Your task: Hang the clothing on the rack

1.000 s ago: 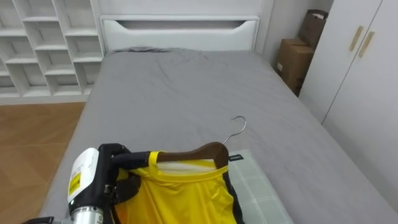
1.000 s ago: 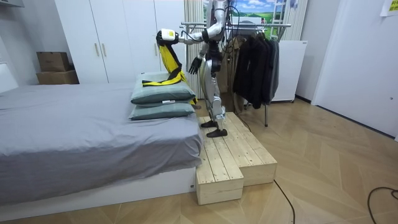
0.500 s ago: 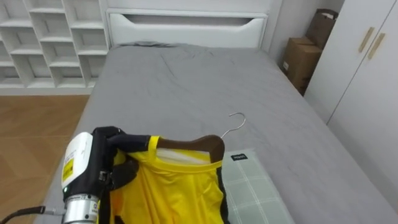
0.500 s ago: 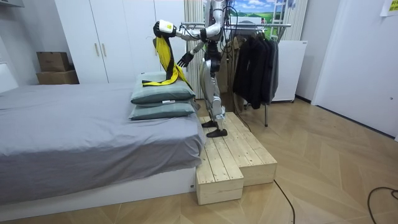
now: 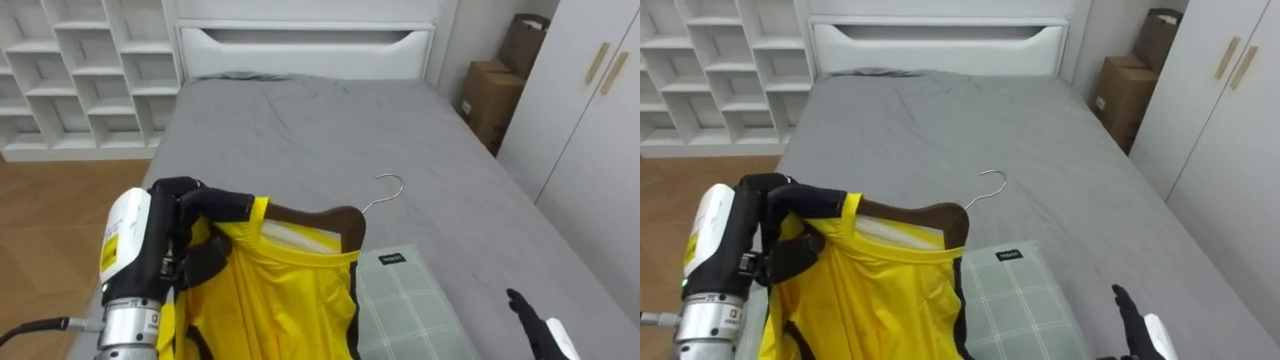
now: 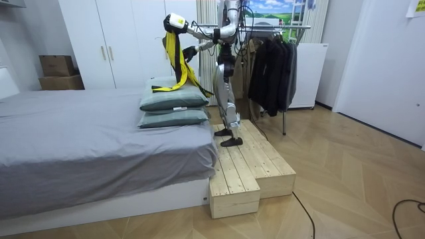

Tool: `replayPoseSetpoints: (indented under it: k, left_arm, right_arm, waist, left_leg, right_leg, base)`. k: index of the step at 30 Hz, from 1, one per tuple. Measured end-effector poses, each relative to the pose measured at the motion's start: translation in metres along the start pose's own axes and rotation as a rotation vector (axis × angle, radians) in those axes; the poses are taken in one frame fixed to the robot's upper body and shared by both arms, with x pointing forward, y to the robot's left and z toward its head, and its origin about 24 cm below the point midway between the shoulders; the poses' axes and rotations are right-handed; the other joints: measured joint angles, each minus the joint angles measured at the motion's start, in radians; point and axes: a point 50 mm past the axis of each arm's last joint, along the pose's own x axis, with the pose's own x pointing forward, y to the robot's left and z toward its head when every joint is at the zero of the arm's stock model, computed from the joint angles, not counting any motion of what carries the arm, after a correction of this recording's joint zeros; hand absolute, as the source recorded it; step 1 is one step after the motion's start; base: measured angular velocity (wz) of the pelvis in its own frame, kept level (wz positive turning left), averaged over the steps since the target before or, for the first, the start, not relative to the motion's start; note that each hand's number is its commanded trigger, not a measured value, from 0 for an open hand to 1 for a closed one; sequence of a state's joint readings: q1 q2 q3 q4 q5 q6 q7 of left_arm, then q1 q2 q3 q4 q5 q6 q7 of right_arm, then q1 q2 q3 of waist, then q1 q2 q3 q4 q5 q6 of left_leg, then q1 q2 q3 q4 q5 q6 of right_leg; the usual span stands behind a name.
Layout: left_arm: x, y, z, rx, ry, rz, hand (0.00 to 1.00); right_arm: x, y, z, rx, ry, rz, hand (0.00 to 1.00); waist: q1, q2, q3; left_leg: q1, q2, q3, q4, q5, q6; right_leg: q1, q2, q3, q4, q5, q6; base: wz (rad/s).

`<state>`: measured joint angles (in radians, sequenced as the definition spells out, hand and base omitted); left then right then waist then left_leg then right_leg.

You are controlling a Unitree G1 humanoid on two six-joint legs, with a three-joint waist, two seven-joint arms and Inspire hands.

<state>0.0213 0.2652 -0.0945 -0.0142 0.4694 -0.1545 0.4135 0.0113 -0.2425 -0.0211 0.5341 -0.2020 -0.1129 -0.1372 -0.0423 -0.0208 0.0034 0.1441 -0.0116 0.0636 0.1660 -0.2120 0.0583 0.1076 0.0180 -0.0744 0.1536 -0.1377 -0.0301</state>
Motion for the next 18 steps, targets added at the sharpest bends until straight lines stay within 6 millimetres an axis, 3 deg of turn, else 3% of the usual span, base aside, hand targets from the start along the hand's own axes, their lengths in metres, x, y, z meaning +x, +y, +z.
replayPoseSetpoints:
  k: [6,18]
  left_arm:
    - [0.0027,0.0043,0.0112,-0.017,-0.058,0.011,1.00]
    - [0.0033,0.0063,0.0109,-0.013,-0.062,0.019,1.00]
  right_arm:
    - [0.0008,-0.0006,0.0096,0.007,-0.053,0.009,0.00]
    - [0.0007,0.0023,0.0096,0.007,-0.054,0.064,0.00]
  waist:
    - [0.018,0.003,-0.0007]
    - [0.023,0.009,0.0002]
  left_leg:
    - [-0.004,-0.001,-0.013,0.000,0.000,0.000]
    - [-0.013,-0.001,-0.024,0.001,0.000,0.000]
  right_leg:
    - [-0.001,0.000,-0.011,0.002,0.000,0.000]
    - [-0.002,0.000,-0.018,0.003,0.000,0.000]
  base:
    - [0.06]
    - [0.02]
